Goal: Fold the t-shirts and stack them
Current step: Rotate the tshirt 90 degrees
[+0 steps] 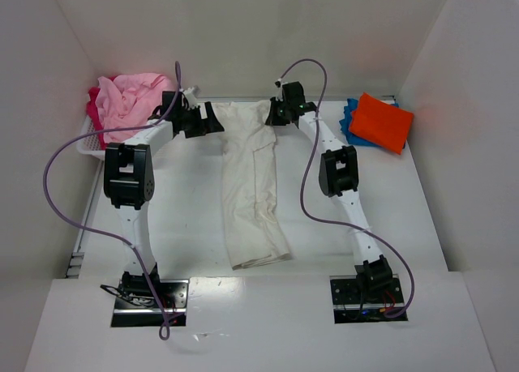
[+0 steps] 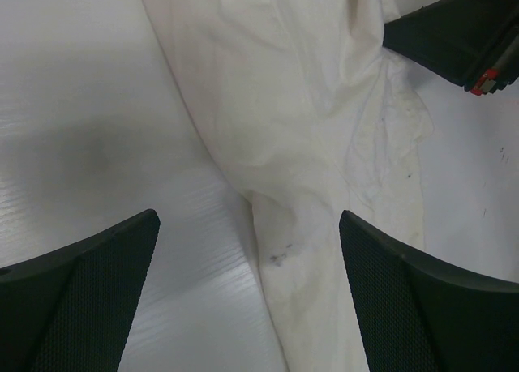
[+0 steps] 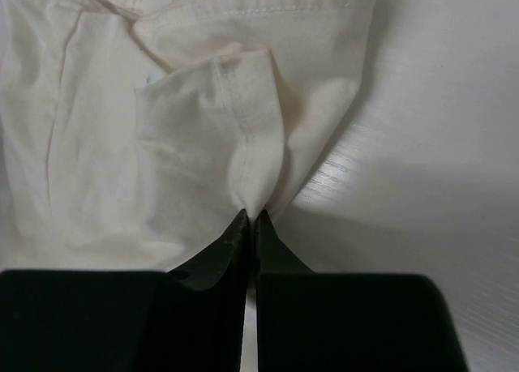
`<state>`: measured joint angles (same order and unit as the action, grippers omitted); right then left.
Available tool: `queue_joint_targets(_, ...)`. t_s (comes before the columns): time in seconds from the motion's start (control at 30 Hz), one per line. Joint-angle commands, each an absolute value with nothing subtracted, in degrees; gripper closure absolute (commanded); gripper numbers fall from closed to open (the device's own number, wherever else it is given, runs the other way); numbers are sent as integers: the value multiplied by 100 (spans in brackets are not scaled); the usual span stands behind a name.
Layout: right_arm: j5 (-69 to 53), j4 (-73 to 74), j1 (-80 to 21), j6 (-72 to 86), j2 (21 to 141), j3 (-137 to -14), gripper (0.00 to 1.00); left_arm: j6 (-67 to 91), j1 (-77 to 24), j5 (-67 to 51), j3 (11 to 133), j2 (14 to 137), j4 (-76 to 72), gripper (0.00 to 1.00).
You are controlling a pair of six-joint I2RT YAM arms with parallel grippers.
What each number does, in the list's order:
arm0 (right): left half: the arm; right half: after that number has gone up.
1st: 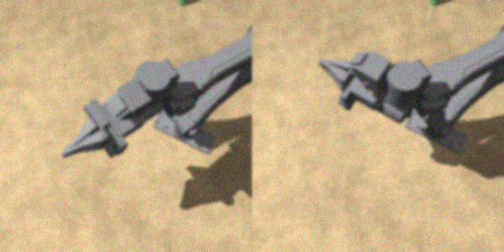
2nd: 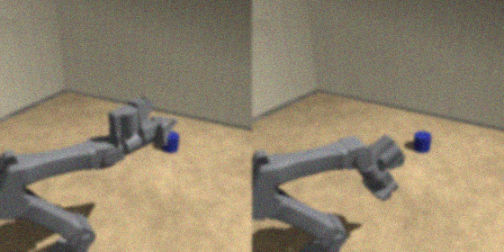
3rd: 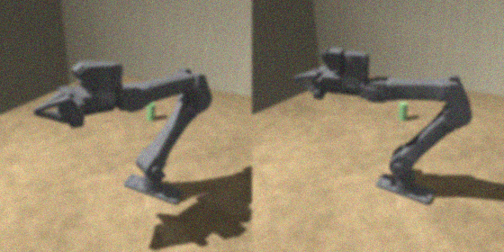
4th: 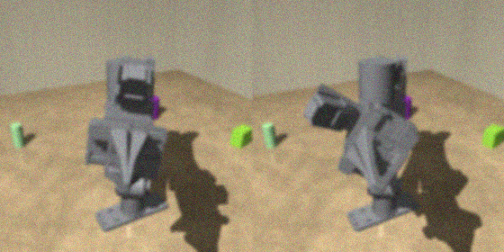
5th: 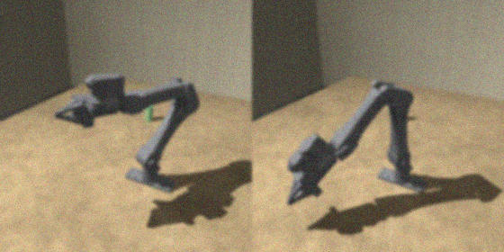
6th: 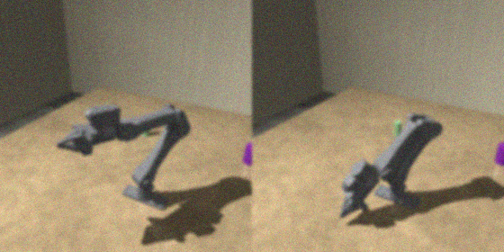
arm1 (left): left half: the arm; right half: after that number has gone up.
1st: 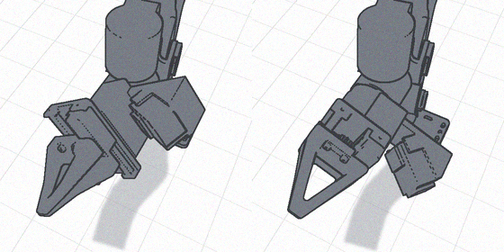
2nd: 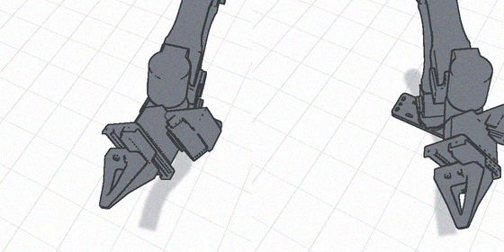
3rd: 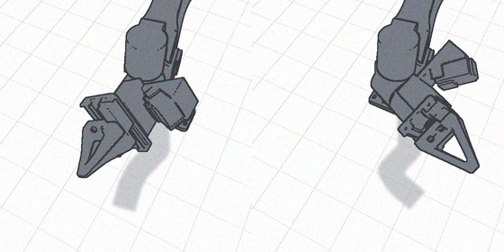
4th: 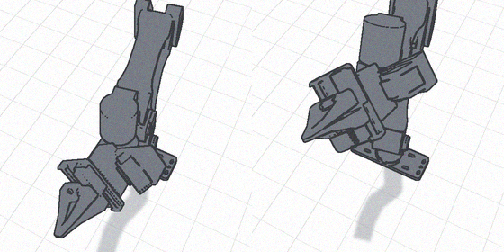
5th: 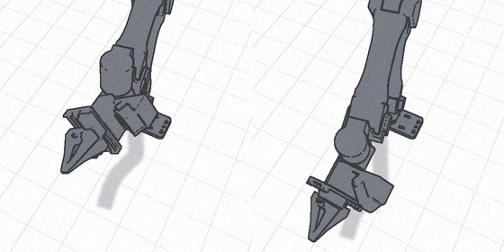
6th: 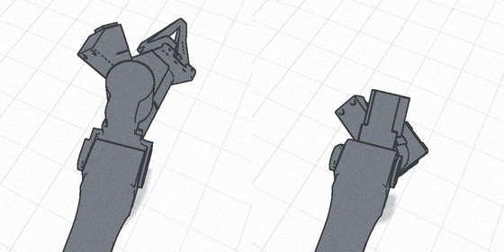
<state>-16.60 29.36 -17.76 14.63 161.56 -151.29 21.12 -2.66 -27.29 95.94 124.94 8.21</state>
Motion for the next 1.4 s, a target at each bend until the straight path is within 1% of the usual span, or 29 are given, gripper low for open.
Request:
queue_joint_targets(0.0,-1169,3243,-1784,1318,16233,-15398,96,1969,-237,-2769,9548,12138,729,1)
queue_joint_targets(0.17,-1038,3349,-1603,1252,16112,-15327,97,1969,-237,-2769,9501,12138,729,1)
queue_joint_targets(0.43,-862,3349,-1381,1151,15851,-14760,97,1969,-237,-2821,9497,12138,729,1)
queue_joint_targets(0.63,-800,2975,-1327,1148,15434,-13916,97,1969,-237,-2878,9448,12138,729,1)
queue_joint_targets(0.73,-800,2848,-1327,1099,15255,-13729,97,1969,-237,-2939,9448,12138,729,1)
queue_joint_targets(0.8,-881,2845,-1327,1099,15201,-13781,88,1969,-237,-2992,9448,12138,729,1)
queue_joint_targets(0.83,-931,2795,-1327,1101,15135,-13785,81,1969,-237,-3058,9448,12138,732,1)
queue_joint_targets(0.9,-993,2795,-1327,1151,15043,-13968,63,1877,-237,-3227,9500,12138,863,1)
queue_joint_targets(0.93,-993,2795,-1327,1151,14940,-14047,52,1785,-237,-3298,9501,12135,928,1)
queue_joint_targets(0.97,-993,2797,-1327,1151,14875,-14129,38,1781,-237,-3362,9501,12074,1057,1)
queue_joint_targets(1.0,-995,2849,-1327,1151,14712,-14274,22,1702,-237,-3491,9501,12005,1152,1)
queue_joint_targets(1.07,-1055,2929,-1327,1151,14514,-14335,13,1502,-292,-3656,9499,11888,1389,1)
queue_joint_targets(1.1,-1055,3007,-1327,1151,14255,-14333,4,1422,-387,-3657,9419,11715,1458,1)
queue_joint_targets(1.13,-1056,3102,-1327,1151,14097,-14246,0,1302,-458,-3708,9238,11610,1461,1)
queue_joint_targets(1.17,-1177,3102,-1327,1151,13923,-14081,0,1301,-588,-3709,9133,11497,1590,1)
queue_joint_targets(1.2,-1178,3024,-1327,1151,13704,-13419,0,1214,-658,-3709,9027,11279,1669,1)
queue_joint_targets(1.27,-1335,2623,-1327,1151,12741,-12341,0,1144,-833,-3499,8670,11041,1861,1)
queue_joint_targets(1.3,-1336,2351,-1327,1229,12372,-11104,0,1143,-1025,-3403,8519,10771,1863,1)
queue_joint_targets(1.33,-1336,1813,-1327,1360,11634,-10489,0,1143,-1123,-3203,8344,10629,1932,1)
queue_joint_targets(1.37,-1336,1621,-1327,1362,11284,-9961,0,1254,-1211,-3105,8177,10368,1985,1)
